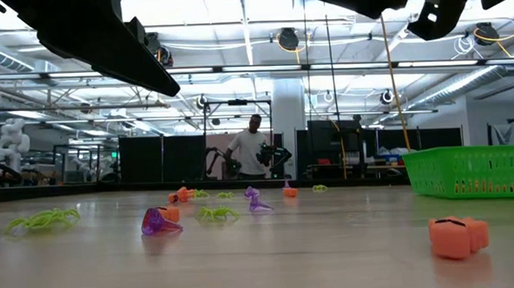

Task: Sort Halloween decoration
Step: Put the orange skeleton toy into the green bin

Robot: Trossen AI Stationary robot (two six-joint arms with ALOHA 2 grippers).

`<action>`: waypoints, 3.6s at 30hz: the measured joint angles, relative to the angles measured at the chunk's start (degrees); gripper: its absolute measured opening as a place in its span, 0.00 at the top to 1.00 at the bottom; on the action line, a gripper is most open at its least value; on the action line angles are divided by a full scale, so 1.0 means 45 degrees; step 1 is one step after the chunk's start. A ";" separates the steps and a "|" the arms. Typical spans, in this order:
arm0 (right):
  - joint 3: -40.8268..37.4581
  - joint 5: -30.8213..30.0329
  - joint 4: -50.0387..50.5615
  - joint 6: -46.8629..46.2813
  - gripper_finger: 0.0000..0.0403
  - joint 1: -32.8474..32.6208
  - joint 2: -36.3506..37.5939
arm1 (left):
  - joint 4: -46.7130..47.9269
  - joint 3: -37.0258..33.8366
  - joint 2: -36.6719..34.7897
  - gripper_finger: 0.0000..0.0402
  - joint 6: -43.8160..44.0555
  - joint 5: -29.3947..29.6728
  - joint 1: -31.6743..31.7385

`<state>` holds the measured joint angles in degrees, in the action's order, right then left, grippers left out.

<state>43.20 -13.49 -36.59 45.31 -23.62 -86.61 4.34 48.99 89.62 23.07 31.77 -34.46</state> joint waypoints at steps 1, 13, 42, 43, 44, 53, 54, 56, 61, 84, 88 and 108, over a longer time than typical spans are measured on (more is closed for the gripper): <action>0.0000 -0.0003 0.0008 0.0093 0.94 0.0000 0.0000 | 0.0000 0.0000 0.0000 0.66 0.0000 0.0000 0.0000; 0.0000 0.0002 0.0310 0.0123 0.94 -0.0024 0.0001 | 0.0005 0.0000 0.0000 0.66 0.0000 0.0000 0.0005; 0.0000 0.0002 0.0392 -0.0077 0.94 -0.0024 0.0010 | 0.0005 0.0000 0.0000 0.66 0.0073 0.0000 -0.0005; 0.0000 0.0002 0.0392 -0.0248 0.94 -0.0024 0.0010 | 0.0005 0.0000 0.0000 0.66 0.0073 0.0000 -0.0005; 0.0000 0.0002 0.0389 -0.0448 0.94 -0.0024 0.0010 | 0.0005 0.0000 0.0000 0.66 0.0073 0.0000 -0.0005; 0.0000 0.0002 0.0385 -0.1038 0.94 -0.0024 0.0010 | 0.0005 0.0000 0.0000 0.66 0.0063 0.0000 -0.0005; 0.0000 0.0002 0.0383 -0.1208 0.94 -0.0024 0.0010 | 0.0005 0.0000 0.0000 0.66 0.0055 0.0000 -0.0005; 0.0000 0.0002 0.0383 -0.1675 0.94 -0.0024 0.0010 | 0.0005 0.0000 0.0000 0.66 0.0034 0.0000 -0.0005; 0.0000 0.0002 0.0383 -0.3033 0.94 -0.0024 0.0010 | 0.0005 0.0000 0.0000 0.66 0.0034 0.0000 -0.0005; 0.0005 0.0002 0.0189 -1.0589 0.94 0.0530 0.0010 | 0.0010 0.0000 0.0000 0.66 0.0049 0.0000 -0.0001; 0.0005 0.0002 0.0654 -1.0820 0.94 0.0665 0.0102 | 0.0010 0.0000 0.0000 0.66 0.0049 0.0000 -0.0005; 0.0661 -0.1616 1.3234 -1.4620 0.94 0.0675 0.5217 | -0.0078 0.0000 0.0000 0.66 0.0019 0.0058 0.0120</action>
<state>46.17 -20.76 22.96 -20.48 -20.58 -63.13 3.99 48.99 89.62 23.16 32.03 -33.92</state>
